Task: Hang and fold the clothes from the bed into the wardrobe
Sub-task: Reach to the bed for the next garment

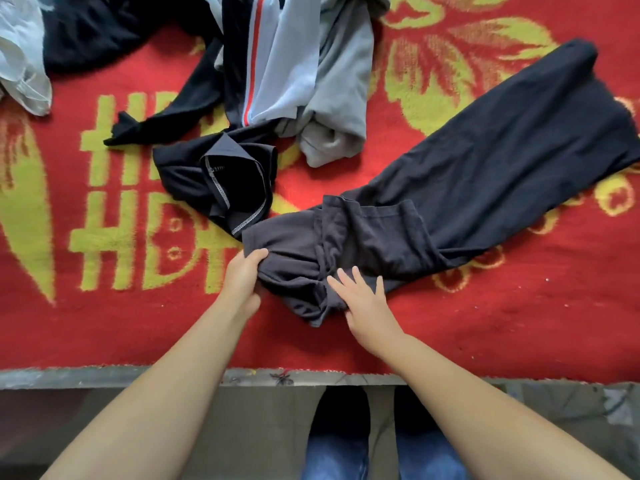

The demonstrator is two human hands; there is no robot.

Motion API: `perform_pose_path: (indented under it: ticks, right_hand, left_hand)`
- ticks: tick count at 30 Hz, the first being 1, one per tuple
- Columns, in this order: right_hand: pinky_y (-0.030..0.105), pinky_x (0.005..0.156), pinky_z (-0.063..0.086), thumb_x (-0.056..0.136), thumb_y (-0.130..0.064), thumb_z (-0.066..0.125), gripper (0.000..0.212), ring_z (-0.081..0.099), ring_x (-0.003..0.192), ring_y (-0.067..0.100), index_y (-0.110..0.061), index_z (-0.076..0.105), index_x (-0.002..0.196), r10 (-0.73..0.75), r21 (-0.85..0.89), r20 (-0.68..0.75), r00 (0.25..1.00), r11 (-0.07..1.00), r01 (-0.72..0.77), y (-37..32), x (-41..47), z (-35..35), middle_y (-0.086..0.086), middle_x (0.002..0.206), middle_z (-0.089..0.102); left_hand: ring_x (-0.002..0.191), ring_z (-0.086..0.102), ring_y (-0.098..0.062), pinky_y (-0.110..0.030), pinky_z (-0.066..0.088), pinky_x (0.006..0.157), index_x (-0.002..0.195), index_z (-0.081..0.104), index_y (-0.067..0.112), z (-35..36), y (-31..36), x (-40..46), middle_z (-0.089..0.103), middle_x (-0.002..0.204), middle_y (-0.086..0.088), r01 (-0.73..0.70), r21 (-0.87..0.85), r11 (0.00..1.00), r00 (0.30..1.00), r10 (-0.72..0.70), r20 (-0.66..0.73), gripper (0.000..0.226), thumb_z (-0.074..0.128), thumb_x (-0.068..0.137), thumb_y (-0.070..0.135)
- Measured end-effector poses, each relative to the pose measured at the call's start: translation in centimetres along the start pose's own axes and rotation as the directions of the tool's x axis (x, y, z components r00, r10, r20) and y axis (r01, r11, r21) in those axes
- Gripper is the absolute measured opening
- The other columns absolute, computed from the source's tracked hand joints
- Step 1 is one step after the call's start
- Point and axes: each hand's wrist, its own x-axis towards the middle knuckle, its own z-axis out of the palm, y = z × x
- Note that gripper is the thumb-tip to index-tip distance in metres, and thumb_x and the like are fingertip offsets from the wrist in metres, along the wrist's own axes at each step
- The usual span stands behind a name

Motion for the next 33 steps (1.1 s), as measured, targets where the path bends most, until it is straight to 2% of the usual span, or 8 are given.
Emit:
perform_pose_path:
  ticks: [5, 10, 13, 15, 17, 22, 28, 33]
  right_hand:
    - [0.002, 0.097, 0.031, 0.082, 0.016, 0.043, 0.063, 0.051, 0.115, -0.004, -0.031, 0.054, 0.122, 0.288, 0.786, -0.233, 0.929, 0.618, 0.005, 2.1, -3.2, -3.0, -0.017, 0.119, 0.059]
    - [0.044, 0.102, 0.045, 0.096, -0.004, 0.051, 0.027, 0.057, 0.115, 0.026, -0.019, 0.051, 0.119, 0.789, 0.991, -0.122, 0.602, 0.131, 0.028, 7.1, -2.7, -5.8, 0.006, 0.119, 0.06]
    - [0.043, 0.079, 0.054, 0.097, -0.012, 0.05, 0.015, 0.062, 0.097, 0.025, -0.012, 0.051, 0.112, 0.846, 0.993, 0.086, 0.526, -0.113, 0.019, 10.7, -1.6, -7.3, 0.013, 0.116, 0.061]
    - [0.041, 0.08, 0.053, 0.096, -0.023, 0.054, 0.028, 0.06, 0.091, 0.024, -0.004, 0.051, 0.115, 0.918, 0.994, 0.104, 0.384, -0.086, -0.063, 11.8, -1.3, -7.2, 0.013, 0.112, 0.062]
    - [0.043, 0.093, 0.048, 0.092, -0.034, 0.058, 0.044, 0.058, 0.1, 0.027, -0.005, 0.048, 0.123, 0.961, 0.985, 0.103, 0.256, -0.064, -0.157, 11.3, -1.2, -6.5, 0.011, 0.114, 0.059]
    - [0.043, 0.075, 0.053, 0.095, -0.028, 0.05, 0.016, 0.06, 0.099, 0.031, -0.013, 0.05, 0.101, 0.803, 0.929, 0.357, 0.477, -0.356, -0.098, 7.8, -0.1, -5.6, 0.01, 0.11, 0.058]
    - [0.041, 0.06, 0.037, 0.088, -0.02, 0.045, 0.033, 0.04, 0.064, 0.026, -0.009, 0.041, 0.057, 0.953, 0.961, 0.052, 0.299, 0.034, -0.274, 9.8, -5.1, -5.8, 0.006, 0.059, 0.042]
    - [0.039, 0.077, 0.04, 0.099, -0.026, 0.042, 0.042, 0.06, 0.089, 0.037, -0.001, 0.059, 0.069, 0.802, 0.653, 0.15, 0.579, 0.359, -0.667, 8.8, -8.9, -2.5, 0.023, 0.085, 0.064]
  left_hand:
    - [0.064, 0.061, -0.007, -0.02, 0.048, 0.054, 0.092, 0.059, 0.018, 6.6, 3.4, -4.0, 0.064, 0.074, 0.005, -0.149, -0.058, 0.987, 0.967, 0.157, 0.201, 0.019, 0.047, 0.092, 0.003]
    - [0.087, 0.067, -0.013, -0.031, 0.056, 0.079, 0.117, 0.046, 0.021, 18.7, 5.8, -5.0, 0.067, 0.099, -0.003, -0.222, 0.096, 0.97, 0.787, 0.121, 0.605, 0.018, 0.049, 0.099, 0.022]
    - [0.111, 0.055, -0.019, -0.034, 0.043, 0.1, 0.136, 0.042, 0.014, 21.9, 4.8, -2.0, 0.057, 0.118, -0.006, -0.589, 0.525, 0.614, 0.794, 0.318, 0.518, 0.046, 0.057, 0.093, 0.024]
    - [0.125, 0.045, -0.028, -0.038, 0.034, 0.106, 0.138, 0.043, 0.008, 21.5, 3.8, 0.7, 0.049, 0.132, -0.016, -0.587, 0.762, 0.275, 0.799, 0.353, 0.488, 0.053, 0.058, 0.092, 0.028]
    - [0.121, 0.047, -0.034, -0.039, 0.037, 0.1, 0.124, 0.053, 0.002, 20.5, 2.7, 2.9, 0.053, 0.127, -0.021, -0.552, 0.826, 0.111, 0.823, 0.232, 0.518, 0.047, 0.059, 0.091, 0.035]
    - [0.059, 0.037, -0.016, -0.037, 0.027, 0.06, 0.058, 0.034, 0.016, 19.5, 1.8, 3.8, 0.038, 0.061, -0.002, -0.619, 0.755, 0.214, 0.783, 0.242, 0.573, 0.044, 0.056, 0.095, 0.028]
    - [0.056, 0.029, -0.007, -0.029, 0.016, 0.051, 0.06, 0.038, 0.021, 13.9, -0.8, 1.1, 0.033, 0.061, 0.006, -0.581, 0.756, 0.302, 0.811, 0.143, 0.567, 0.04, 0.056, 0.095, 0.03]
    - [0.057, 0.034, -0.011, -0.032, 0.029, 0.054, 0.053, 0.041, 0.017, 9.9, -4.1, 0.2, 0.035, 0.056, 0.003, -0.519, 0.815, 0.258, 0.855, 0.151, 0.497, 0.044, 0.064, 0.09, 0.024]
